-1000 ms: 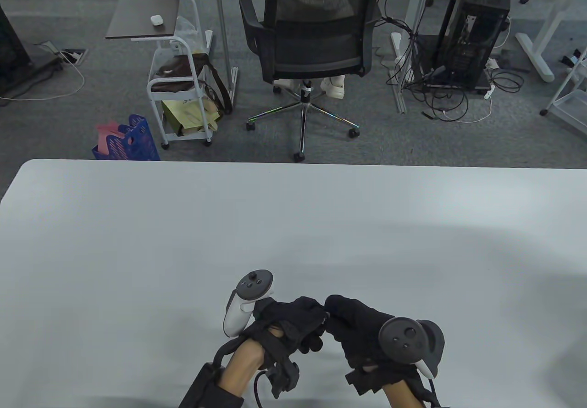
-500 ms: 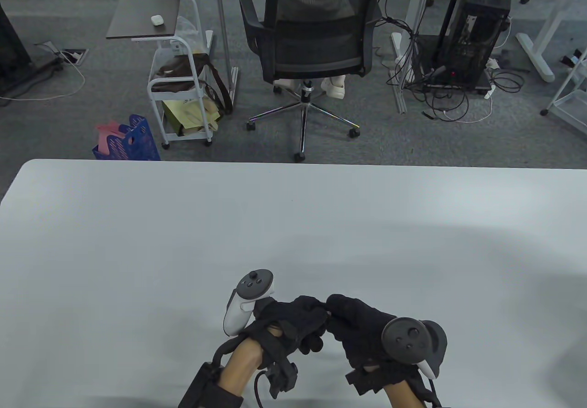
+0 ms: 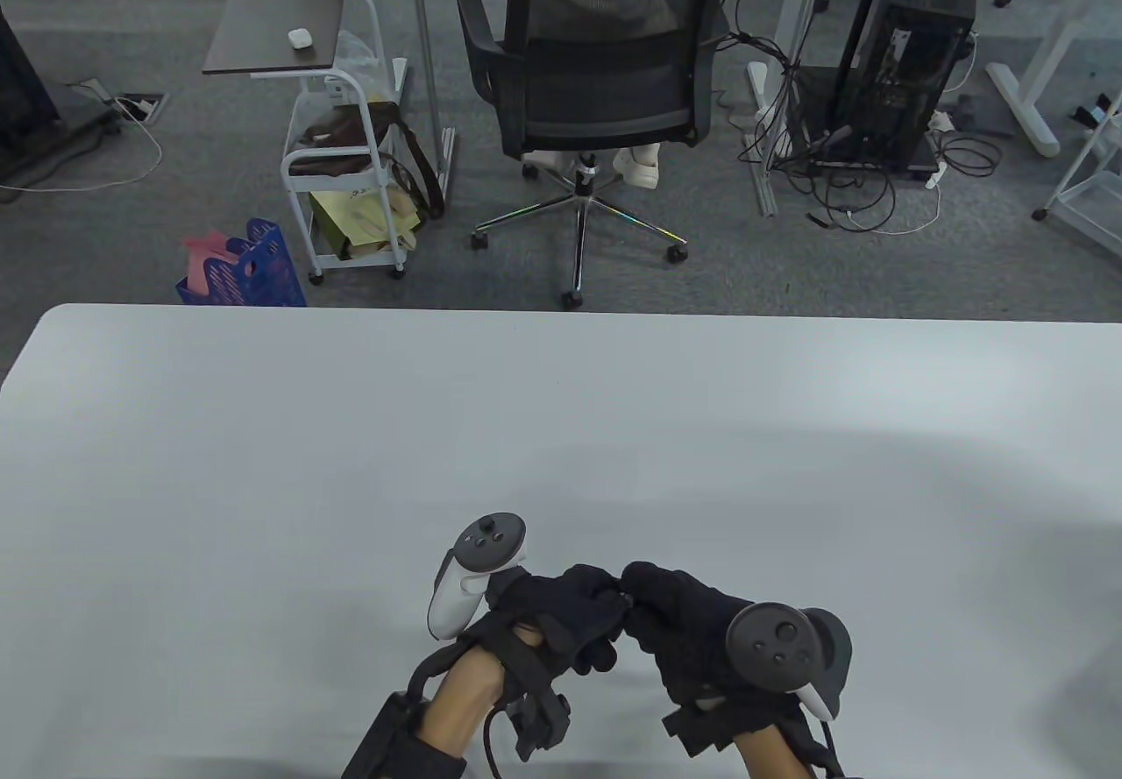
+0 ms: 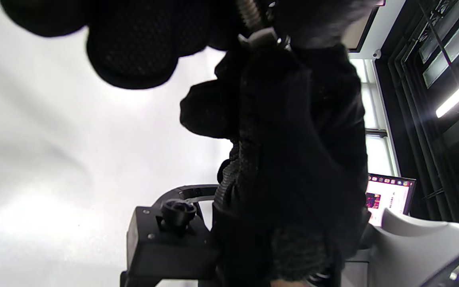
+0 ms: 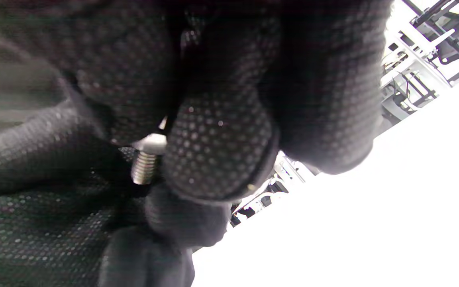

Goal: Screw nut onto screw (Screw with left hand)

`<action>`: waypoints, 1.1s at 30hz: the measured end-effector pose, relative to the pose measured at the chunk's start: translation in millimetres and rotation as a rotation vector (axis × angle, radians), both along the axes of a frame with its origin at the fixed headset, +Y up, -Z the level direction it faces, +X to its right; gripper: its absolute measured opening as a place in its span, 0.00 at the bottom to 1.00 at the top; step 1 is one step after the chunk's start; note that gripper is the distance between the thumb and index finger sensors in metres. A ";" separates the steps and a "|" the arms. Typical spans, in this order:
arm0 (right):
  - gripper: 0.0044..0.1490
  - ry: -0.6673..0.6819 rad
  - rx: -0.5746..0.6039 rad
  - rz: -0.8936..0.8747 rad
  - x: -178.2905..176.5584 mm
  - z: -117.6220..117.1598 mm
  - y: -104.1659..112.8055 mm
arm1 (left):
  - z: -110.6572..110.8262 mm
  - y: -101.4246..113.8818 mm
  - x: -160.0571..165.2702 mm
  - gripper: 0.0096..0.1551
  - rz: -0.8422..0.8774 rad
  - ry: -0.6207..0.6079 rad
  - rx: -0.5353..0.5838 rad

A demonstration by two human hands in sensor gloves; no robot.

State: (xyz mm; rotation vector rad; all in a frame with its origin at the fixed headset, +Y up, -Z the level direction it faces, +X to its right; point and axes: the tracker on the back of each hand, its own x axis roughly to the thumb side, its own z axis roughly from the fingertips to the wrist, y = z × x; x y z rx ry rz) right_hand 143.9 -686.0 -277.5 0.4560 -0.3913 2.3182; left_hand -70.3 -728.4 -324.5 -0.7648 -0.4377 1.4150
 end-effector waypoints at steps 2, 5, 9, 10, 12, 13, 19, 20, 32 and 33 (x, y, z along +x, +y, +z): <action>0.31 -0.002 -0.001 0.012 -0.2 -0.2 -0.9 | -0.2 -0.4 -1.1 0.38 -0.036 0.073 0.010; 0.30 -0.001 0.001 0.023 -0.9 0.0 -1.2 | -1.6 1.7 0.2 0.32 -0.042 0.055 0.029; 0.30 -0.006 0.016 0.002 -0.3 0.7 -0.1 | -1.9 3.1 -1.6 0.32 0.014 0.022 0.018; 0.30 -0.011 0.019 -0.002 0.3 0.6 -0.1 | -1.6 2.0 -1.9 0.35 0.025 0.018 0.014; 0.30 -0.012 0.013 -0.009 1.4 -0.1 -1.2 | -1.1 0.9 -2.2 0.40 -0.001 0.057 0.012; 0.30 -0.013 0.012 -0.009 1.5 -0.3 -1.6 | -1.2 1.1 -2.3 0.39 -0.031 0.078 0.025; 0.30 -0.020 0.032 0.013 0.7 0.9 -0.1 | -1.7 6.2 -0.3 0.31 -0.013 0.035 0.048; 0.30 -0.020 0.033 0.005 0.6 1.3 0.3 | -1.9 6.3 -0.6 0.32 0.005 0.029 0.043; 0.30 -0.023 0.029 -0.021 1.7 1.2 0.4 | -1.8 5.4 -0.4 0.33 0.018 0.040 0.045; 0.30 -0.024 0.030 -0.019 1.9 1.3 0.3 | -1.6 4.1 -0.7 0.37 0.037 0.032 0.035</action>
